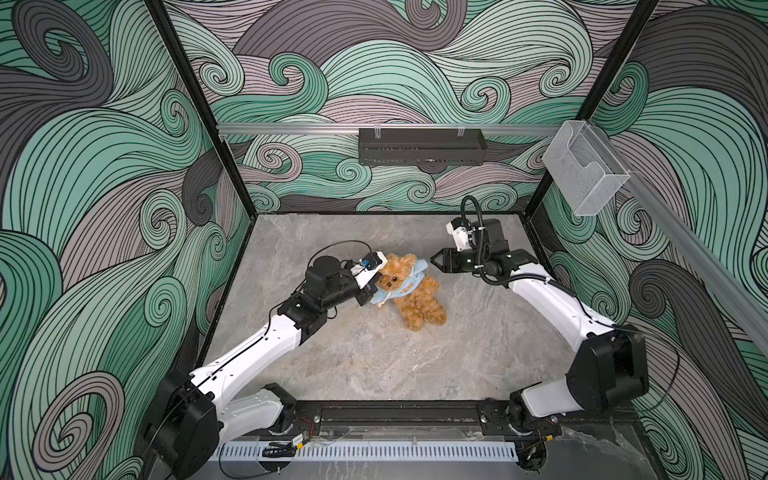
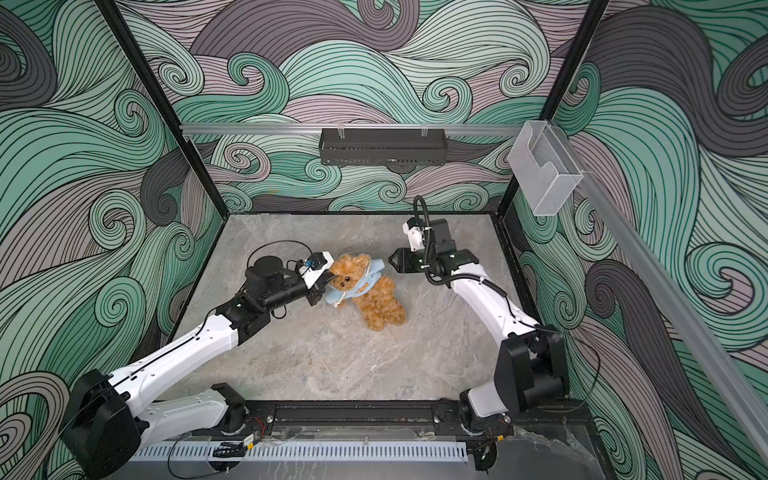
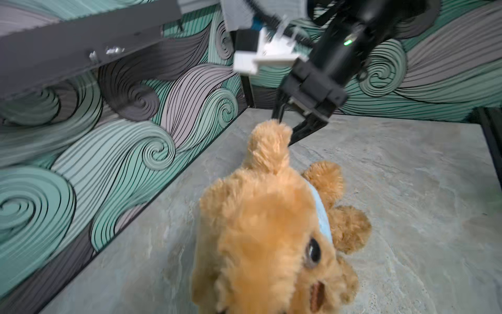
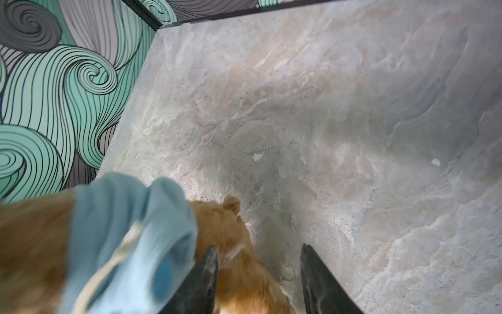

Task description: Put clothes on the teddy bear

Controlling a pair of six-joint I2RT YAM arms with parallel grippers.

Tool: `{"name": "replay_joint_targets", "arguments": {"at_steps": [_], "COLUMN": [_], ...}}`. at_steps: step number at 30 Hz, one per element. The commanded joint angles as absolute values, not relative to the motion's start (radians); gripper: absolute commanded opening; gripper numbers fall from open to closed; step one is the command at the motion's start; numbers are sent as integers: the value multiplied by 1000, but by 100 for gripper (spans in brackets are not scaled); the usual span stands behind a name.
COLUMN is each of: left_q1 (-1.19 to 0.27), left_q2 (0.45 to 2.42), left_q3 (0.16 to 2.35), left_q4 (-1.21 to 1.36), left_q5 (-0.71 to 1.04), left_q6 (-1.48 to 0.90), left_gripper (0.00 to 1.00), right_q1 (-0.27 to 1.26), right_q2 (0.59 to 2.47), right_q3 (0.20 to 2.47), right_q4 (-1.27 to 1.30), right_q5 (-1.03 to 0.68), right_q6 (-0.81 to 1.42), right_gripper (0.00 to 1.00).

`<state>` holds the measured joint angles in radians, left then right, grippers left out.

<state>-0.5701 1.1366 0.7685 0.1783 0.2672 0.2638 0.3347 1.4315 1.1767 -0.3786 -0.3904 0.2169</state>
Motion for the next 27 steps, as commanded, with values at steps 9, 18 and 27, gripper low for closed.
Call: {"name": "replay_joint_targets", "arguments": {"at_steps": [9, 18, 27], "left_q1": [-560, -510, -408], "left_q2": [1172, 1124, 1162], "left_q3": [966, 867, 766], "left_q4": [-76, 12, 149], "left_q5": [-52, -31, 155], "left_q6": [-886, -1304, -1669], "left_gripper": [0, 0, 0], "right_q1": [591, 597, 755], "right_q2": [1210, 1116, 1015], "right_q3": [881, 718, 618], "right_q4": [74, 105, 168], "right_q5": [-336, -434, -419], "right_q6": [279, 272, 116], "right_gripper": [63, 37, 22]}}
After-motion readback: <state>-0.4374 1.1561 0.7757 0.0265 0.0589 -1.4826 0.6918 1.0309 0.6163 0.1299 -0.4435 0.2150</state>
